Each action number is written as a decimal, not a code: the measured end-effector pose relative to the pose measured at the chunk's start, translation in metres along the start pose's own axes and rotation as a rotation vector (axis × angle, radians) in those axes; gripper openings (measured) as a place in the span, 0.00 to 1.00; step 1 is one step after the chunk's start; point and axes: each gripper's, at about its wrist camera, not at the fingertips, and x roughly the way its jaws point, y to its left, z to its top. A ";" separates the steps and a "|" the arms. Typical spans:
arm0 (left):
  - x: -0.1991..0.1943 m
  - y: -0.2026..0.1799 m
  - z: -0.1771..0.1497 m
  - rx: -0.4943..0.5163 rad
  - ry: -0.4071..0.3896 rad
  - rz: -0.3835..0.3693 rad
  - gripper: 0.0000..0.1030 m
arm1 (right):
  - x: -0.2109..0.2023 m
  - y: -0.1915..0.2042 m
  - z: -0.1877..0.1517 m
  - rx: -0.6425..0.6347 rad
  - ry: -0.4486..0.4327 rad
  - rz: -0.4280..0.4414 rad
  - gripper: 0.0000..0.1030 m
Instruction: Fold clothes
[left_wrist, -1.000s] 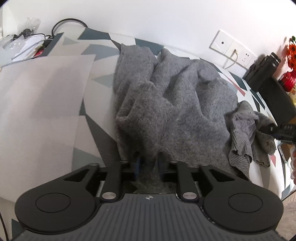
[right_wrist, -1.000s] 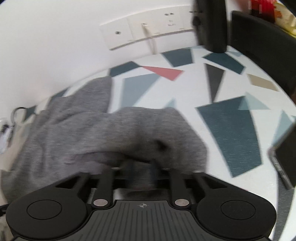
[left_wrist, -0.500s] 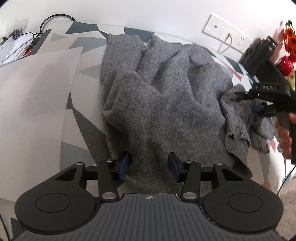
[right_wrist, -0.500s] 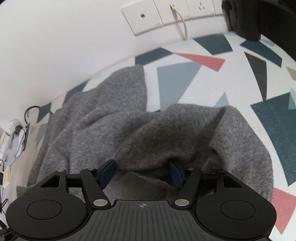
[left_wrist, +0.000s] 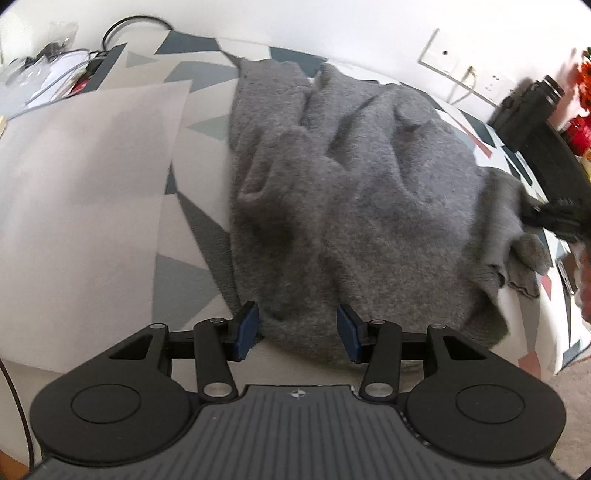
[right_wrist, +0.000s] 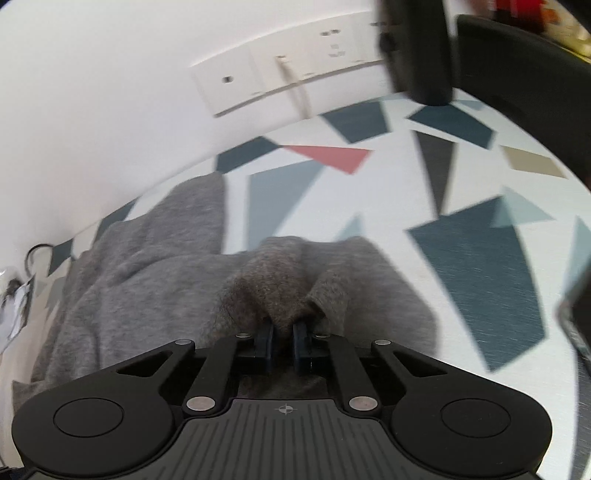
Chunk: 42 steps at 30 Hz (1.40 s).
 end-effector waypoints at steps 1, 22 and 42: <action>0.002 0.002 0.000 -0.003 0.000 0.009 0.47 | -0.002 -0.005 -0.001 0.012 -0.001 -0.009 0.08; 0.009 0.001 -0.003 -0.130 0.007 -0.172 0.47 | -0.016 -0.009 -0.018 0.134 0.076 0.212 0.52; -0.014 -0.005 0.021 -0.090 -0.225 -0.033 0.09 | -0.020 -0.004 -0.011 0.043 0.023 0.097 0.08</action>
